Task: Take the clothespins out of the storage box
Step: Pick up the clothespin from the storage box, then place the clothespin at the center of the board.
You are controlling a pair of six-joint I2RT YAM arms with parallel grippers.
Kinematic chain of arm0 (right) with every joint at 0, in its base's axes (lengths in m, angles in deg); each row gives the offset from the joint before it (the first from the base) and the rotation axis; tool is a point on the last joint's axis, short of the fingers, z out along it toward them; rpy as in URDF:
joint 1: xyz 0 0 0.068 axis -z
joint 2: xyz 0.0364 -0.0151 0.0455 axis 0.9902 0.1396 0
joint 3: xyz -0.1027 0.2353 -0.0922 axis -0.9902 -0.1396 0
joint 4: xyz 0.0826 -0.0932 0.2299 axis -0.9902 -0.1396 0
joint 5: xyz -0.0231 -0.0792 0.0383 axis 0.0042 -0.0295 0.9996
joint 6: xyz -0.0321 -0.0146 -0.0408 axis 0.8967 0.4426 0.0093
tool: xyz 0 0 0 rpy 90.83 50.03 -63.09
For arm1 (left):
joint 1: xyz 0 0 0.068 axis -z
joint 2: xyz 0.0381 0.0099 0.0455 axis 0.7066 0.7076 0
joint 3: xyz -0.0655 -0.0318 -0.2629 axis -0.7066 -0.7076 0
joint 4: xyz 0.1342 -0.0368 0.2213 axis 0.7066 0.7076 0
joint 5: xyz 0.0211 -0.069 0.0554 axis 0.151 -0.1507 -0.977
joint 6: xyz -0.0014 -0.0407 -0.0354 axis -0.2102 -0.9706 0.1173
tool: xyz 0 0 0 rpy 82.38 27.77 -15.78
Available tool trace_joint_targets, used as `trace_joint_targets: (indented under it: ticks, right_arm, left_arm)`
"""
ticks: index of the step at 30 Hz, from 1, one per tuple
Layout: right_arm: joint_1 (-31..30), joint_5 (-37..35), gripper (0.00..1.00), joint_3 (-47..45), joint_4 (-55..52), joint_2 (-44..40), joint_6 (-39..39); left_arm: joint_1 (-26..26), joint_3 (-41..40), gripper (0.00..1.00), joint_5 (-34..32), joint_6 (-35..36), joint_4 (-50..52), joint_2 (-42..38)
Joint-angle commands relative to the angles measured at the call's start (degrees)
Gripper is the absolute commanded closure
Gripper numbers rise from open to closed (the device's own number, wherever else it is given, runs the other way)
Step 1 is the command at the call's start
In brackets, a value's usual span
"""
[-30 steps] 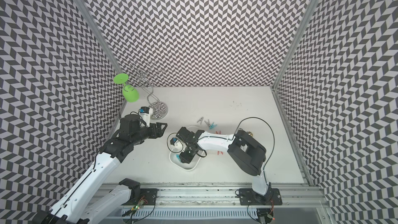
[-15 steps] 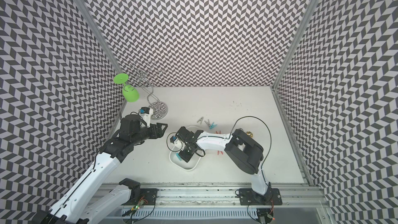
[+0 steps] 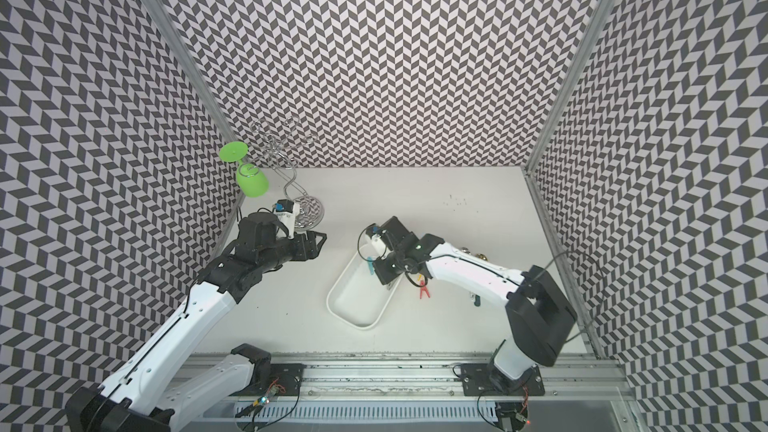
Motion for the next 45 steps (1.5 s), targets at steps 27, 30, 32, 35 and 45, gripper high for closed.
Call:
trace_joint_targets:
  ticks: [27,30,32,35,45]
  right_arm:
    - [16.79,-3.8,0.89,-22.93,-3.7,-10.97,-21.15]
    - [16.82,-3.36,0.82,-20.32,-4.52,-9.14,-19.45]
    - [16.79,-3.15,0.77,-18.45,-4.97,-8.47,-18.52]
    - [16.81,-2.85,0.7,-14.92,-5.57,-8.16,-16.93]
    - [14.3,2.43,0.67,3.88,-10.3,0.1,-12.28]
  left_arm:
    - [1.62,0.83,0.0,-7.92,6.02,0.2,1.11]
    - [2.23,0.25,0.0,-8.12,6.0,-0.01,0.8]
    - [2.67,0.35,0.0,-8.5,6.31,0.15,0.65]
    - [3.35,0.99,0.0,-9.41,6.67,0.73,0.53]
    - [5.63,2.25,0.0,-10.62,6.53,1.03,1.55]
